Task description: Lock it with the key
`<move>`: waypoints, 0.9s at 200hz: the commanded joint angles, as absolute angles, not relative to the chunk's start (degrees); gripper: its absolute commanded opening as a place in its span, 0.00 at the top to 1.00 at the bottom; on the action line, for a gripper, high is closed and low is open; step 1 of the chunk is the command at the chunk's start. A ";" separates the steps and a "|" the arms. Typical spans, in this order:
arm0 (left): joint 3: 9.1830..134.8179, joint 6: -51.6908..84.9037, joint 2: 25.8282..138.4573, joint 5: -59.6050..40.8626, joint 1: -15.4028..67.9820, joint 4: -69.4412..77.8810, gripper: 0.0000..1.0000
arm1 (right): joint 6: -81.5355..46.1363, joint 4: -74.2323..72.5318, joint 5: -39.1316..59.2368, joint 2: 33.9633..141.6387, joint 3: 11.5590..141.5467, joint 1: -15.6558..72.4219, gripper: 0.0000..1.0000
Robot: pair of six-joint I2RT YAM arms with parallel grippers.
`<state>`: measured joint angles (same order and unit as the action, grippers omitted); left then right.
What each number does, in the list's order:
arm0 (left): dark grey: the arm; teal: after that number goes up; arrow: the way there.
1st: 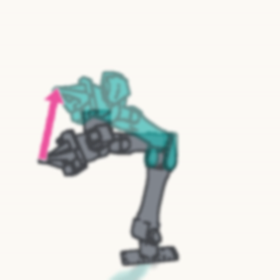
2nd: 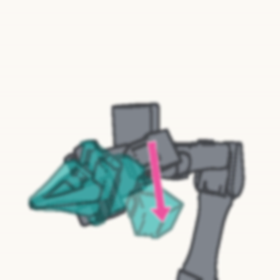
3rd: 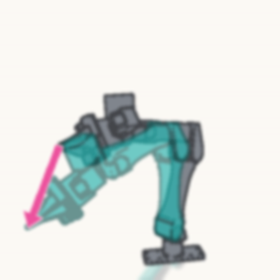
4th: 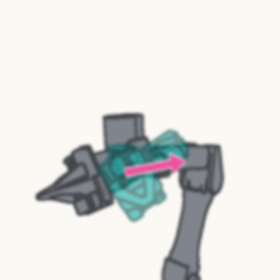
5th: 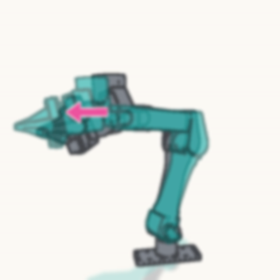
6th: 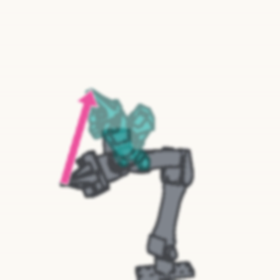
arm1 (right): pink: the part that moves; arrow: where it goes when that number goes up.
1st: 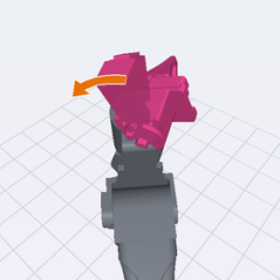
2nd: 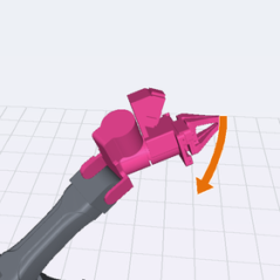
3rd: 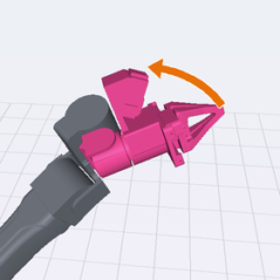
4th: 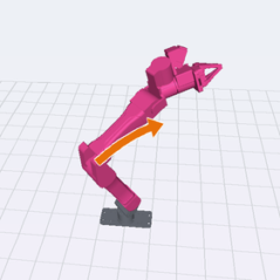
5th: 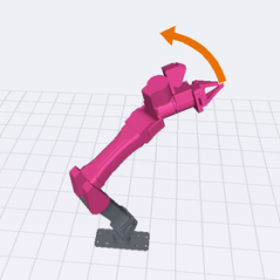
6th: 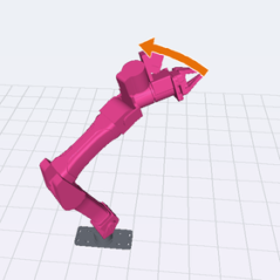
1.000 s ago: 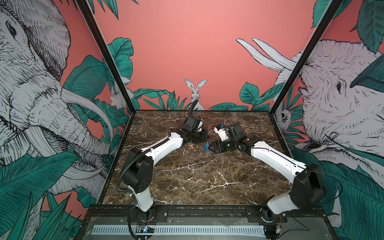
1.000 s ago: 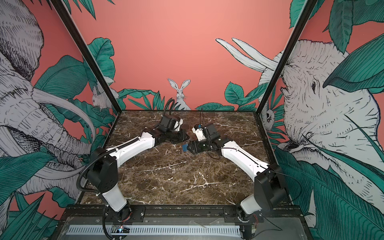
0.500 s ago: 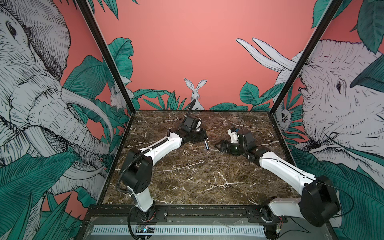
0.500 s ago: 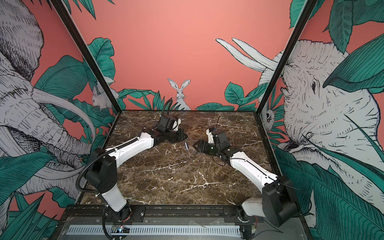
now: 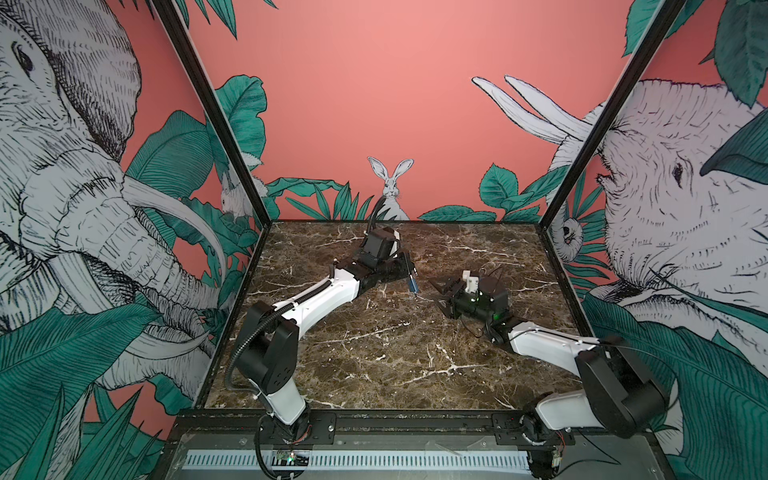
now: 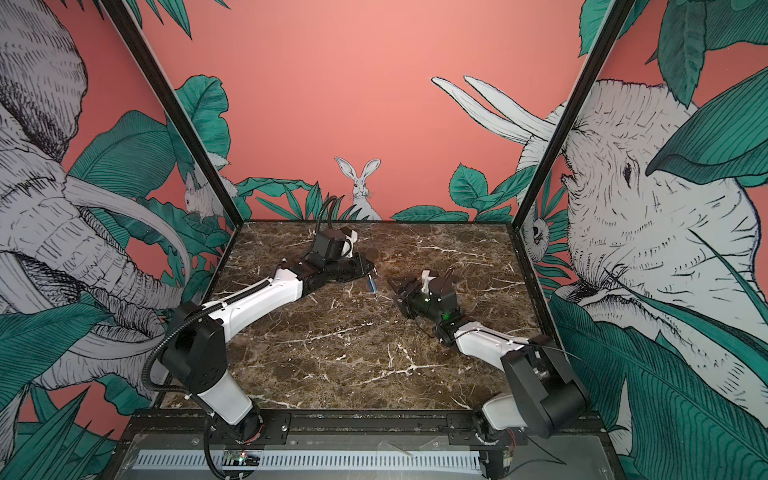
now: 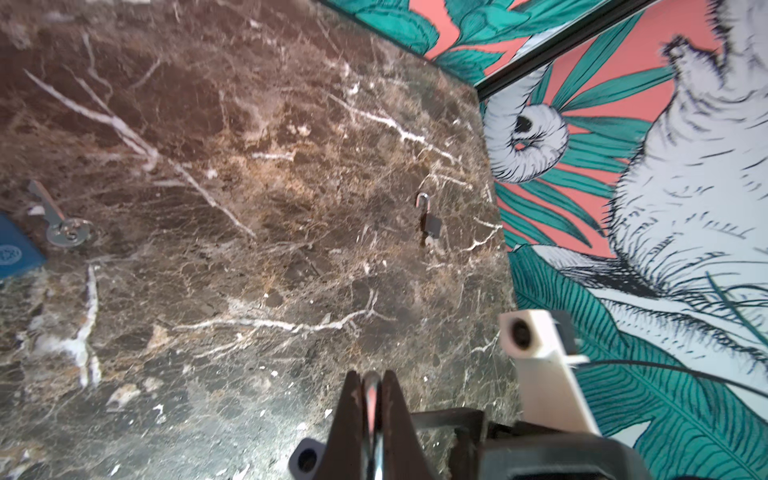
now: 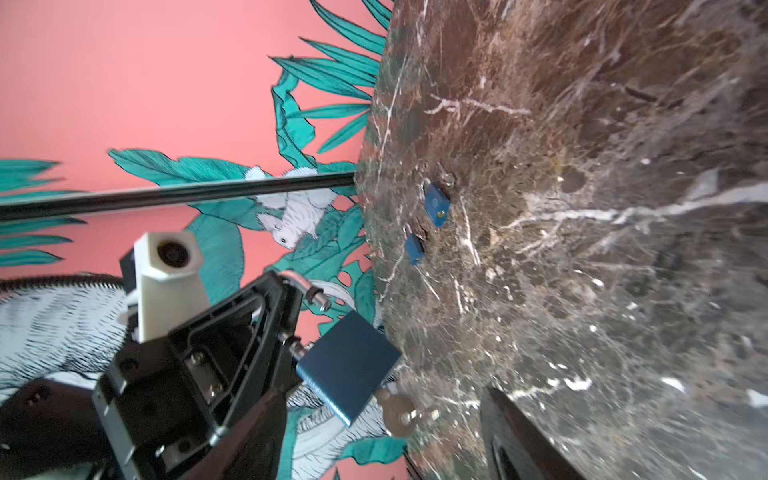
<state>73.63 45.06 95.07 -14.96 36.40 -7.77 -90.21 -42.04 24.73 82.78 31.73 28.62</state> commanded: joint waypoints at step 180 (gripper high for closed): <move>72.44 47.87 90.13 -12.30 36.47 4.63 1.00 | -108.81 -75.52 25.45 96.13 32.62 31.54 0.31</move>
<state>71.11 47.13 92.31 -12.38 36.45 0.34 -106.52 -68.66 25.34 94.87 31.40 31.05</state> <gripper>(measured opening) 0.067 0.691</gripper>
